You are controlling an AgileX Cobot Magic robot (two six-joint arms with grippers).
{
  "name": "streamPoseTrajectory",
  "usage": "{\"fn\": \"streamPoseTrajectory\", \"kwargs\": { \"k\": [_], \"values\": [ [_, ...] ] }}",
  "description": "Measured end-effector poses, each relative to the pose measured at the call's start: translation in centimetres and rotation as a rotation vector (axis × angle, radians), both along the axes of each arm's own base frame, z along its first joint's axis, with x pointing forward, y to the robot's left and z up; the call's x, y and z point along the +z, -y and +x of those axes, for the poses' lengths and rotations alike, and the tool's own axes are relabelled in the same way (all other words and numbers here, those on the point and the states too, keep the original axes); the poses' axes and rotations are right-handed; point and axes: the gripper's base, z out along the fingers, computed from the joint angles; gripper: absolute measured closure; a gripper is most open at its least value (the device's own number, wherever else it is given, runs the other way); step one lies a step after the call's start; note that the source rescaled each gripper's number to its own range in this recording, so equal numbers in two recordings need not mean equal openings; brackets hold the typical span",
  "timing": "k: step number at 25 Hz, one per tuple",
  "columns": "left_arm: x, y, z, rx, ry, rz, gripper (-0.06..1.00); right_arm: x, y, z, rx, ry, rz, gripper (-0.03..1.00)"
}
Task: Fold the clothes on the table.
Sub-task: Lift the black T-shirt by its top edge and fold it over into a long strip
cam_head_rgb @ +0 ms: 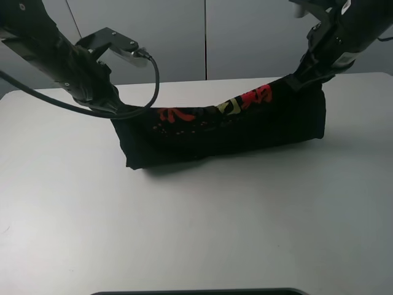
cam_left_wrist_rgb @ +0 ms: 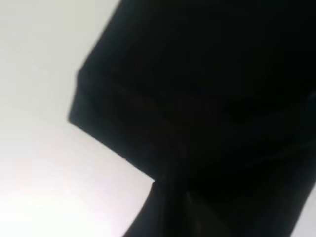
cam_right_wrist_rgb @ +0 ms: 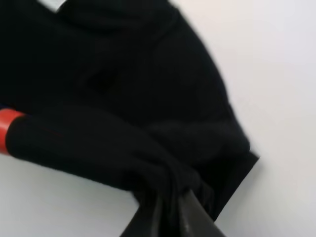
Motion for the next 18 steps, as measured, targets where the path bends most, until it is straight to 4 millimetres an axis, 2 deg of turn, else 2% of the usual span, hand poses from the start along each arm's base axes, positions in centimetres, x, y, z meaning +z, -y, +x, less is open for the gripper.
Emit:
{"fn": "streamPoseTrajectory", "kwargs": {
  "k": [5, 13, 16, 18],
  "values": [
    [0.1, 0.0, 0.9, 0.014, 0.096, -0.004, 0.94, -3.0, -0.4, 1.9, 0.004, 0.008, -0.022, 0.97],
    [-3.8, 0.0, 3.4, 0.070, 0.127, -0.019, 0.94, -7.2, -0.6, 4.3, 0.005, 0.060, -0.068, 0.96],
    [-4.4, -0.3, 4.4, 0.097, 0.168, -0.045, 0.94, -8.5, -0.8, 4.8, -0.006, 0.060, -0.061, 0.90],
    [-4.8, -0.3, 4.9, 0.113, 0.191, -0.062, 0.92, -9.2, -0.9, 5.0, -0.012, 0.060, -0.057, 0.78]
  ]
}}
